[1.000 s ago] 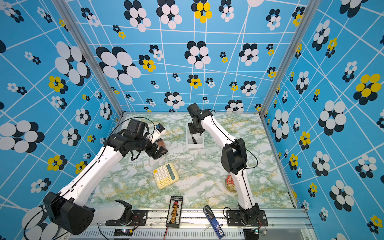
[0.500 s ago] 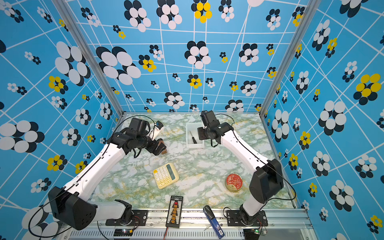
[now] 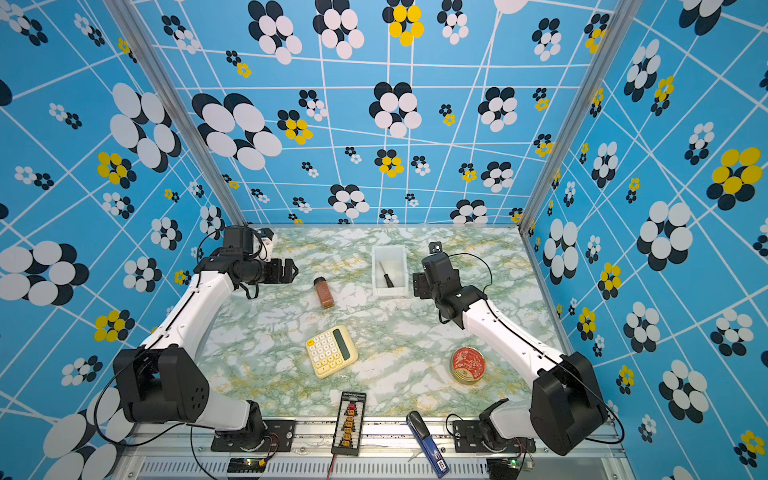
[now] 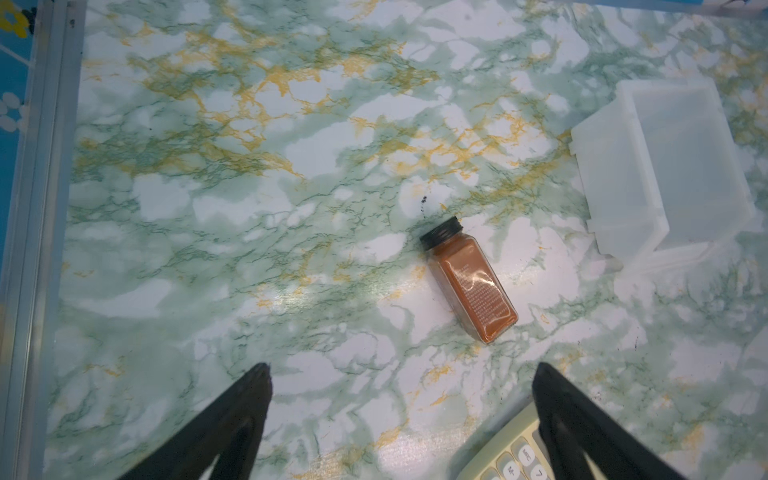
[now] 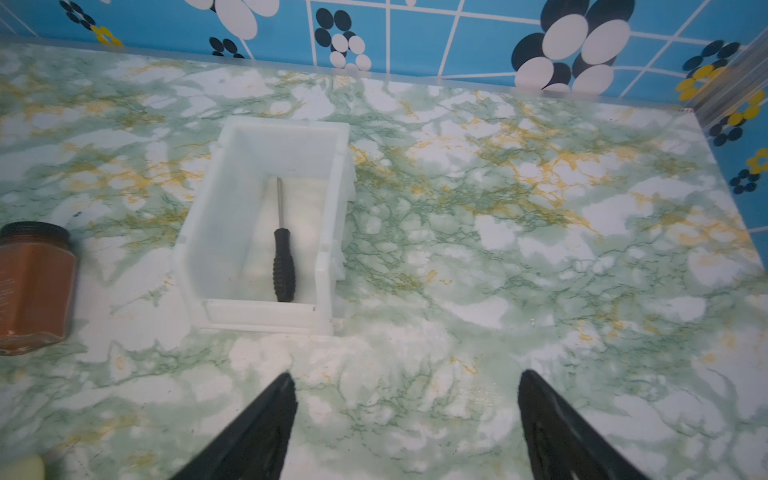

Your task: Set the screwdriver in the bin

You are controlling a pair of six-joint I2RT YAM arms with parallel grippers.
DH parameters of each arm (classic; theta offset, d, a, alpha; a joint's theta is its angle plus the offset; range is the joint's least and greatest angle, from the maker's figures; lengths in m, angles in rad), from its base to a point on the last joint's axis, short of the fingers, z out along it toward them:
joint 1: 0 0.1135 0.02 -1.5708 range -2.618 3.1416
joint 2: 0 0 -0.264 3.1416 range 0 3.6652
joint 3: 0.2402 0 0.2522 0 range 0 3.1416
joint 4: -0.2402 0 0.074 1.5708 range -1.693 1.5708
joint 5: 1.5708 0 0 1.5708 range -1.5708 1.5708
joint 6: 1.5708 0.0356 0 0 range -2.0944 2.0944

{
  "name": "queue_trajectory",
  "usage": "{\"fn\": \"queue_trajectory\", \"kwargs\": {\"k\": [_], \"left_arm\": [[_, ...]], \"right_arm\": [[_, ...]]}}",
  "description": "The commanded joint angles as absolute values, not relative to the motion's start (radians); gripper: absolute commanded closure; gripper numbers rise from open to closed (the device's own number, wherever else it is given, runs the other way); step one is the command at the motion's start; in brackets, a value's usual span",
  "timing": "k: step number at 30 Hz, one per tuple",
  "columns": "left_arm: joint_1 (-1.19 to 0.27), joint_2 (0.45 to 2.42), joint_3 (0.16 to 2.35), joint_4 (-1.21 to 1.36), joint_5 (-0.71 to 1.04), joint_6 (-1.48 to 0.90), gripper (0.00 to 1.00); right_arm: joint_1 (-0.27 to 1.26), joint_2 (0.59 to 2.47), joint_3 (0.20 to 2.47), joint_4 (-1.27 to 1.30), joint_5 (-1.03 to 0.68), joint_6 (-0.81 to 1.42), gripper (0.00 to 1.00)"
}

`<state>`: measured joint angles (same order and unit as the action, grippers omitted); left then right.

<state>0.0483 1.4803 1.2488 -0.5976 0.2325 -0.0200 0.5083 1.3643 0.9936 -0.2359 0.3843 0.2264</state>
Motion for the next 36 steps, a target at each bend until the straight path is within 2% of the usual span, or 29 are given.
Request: {"fn": "queue_trajectory", "kwargs": {"k": [1, 2, 7, 14, 21, 27, 34, 36], "left_arm": [[0.076, 1.470, 1.169, -0.476, 0.228, -0.089, 0.01], [0.083, 1.460, 1.135, -0.433, 0.219, -0.098, 0.01], [0.092, 1.415, 0.949, -0.174, 0.171, -0.139, 0.01], [0.091, 1.384, 0.695, 0.208, 0.121, -0.102, 0.01], [0.086, 1.376, 0.431, 0.691, 0.125, -0.077, 0.01], [0.073, 1.428, 0.297, 0.978, 0.109, -0.076, 0.01], [0.041, 1.595, 0.180, 1.355, 0.077, -0.050, 0.01], [0.016, 1.597, 0.161, 1.386, 0.081, -0.018, 0.01]], "right_arm": [[0.481, 1.345, 0.976, -0.173, 0.500, 0.216, 0.12], [0.472, 1.347, 0.966, -0.164, 0.503, 0.199, 0.06], [0.405, 1.388, 0.927, -0.076, 0.525, 0.170, 0.01], [0.297, 1.376, 0.807, 0.143, 0.531, 0.182, 0.01], [0.257, 1.311, 0.598, 0.444, 0.559, 0.108, 0.01], [0.244, 1.288, 0.432, 0.678, 0.623, 0.030, 0.01], [0.240, 1.218, 0.377, 0.628, 0.576, 0.005, 0.01], [0.231, 1.210, 0.323, 0.695, 0.580, -0.005, 0.01]]}}
